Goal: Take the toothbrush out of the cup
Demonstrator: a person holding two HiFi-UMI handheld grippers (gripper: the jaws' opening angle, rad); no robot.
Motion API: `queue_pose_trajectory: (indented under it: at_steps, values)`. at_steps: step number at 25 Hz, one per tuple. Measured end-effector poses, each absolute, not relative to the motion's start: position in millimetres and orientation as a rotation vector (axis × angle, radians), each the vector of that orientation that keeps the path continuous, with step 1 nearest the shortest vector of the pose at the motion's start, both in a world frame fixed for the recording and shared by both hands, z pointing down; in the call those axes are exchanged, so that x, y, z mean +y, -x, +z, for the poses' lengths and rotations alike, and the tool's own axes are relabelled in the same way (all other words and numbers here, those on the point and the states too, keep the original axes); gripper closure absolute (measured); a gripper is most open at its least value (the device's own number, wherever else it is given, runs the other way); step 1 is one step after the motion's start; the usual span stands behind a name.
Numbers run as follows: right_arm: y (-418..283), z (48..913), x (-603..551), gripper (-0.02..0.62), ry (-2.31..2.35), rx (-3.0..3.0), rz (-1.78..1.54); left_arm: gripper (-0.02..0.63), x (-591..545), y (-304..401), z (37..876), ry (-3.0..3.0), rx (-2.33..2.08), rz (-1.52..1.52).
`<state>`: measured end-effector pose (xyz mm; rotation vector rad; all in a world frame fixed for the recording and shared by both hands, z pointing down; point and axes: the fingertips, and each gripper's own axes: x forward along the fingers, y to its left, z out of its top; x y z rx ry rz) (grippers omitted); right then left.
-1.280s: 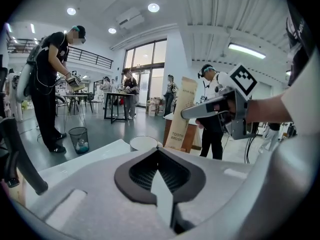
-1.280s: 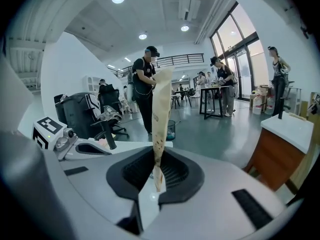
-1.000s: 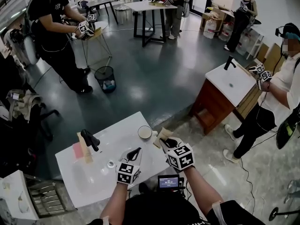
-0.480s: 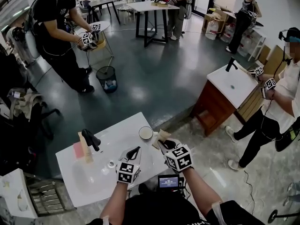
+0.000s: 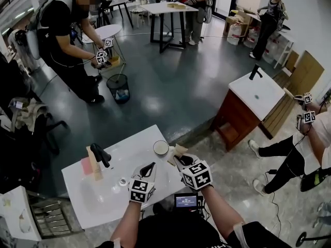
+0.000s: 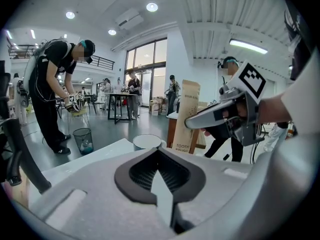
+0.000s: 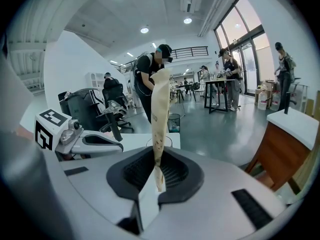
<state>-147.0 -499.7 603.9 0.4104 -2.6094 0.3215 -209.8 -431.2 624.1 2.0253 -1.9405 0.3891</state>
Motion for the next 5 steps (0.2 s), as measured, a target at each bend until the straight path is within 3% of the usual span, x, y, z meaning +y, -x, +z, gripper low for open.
queue_pose_trajectory:
  at_steps: [5]
  values:
    - [145.4, 602.9, -498.2, 0.551, -0.411, -2.609, 0.324, 0.597, -429.5, 206.4, 622.5, -2.032, -1.928, 0.368]
